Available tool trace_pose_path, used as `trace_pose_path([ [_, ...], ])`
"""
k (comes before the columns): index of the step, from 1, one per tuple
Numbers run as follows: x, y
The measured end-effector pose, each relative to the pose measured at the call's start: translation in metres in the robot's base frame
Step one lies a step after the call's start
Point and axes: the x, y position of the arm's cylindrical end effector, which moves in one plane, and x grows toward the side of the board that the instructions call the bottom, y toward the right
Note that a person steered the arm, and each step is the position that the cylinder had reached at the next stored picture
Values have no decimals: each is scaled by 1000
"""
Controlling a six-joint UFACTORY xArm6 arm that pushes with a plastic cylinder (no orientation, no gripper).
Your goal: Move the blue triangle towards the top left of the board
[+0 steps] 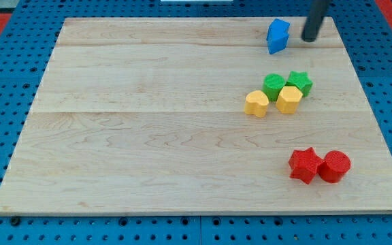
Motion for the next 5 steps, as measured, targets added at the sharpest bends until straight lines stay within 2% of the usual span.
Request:
trace_pose_path([
  [2, 1, -117],
  [3, 12, -118],
  [4, 31, -61],
  [5, 50, -72],
])
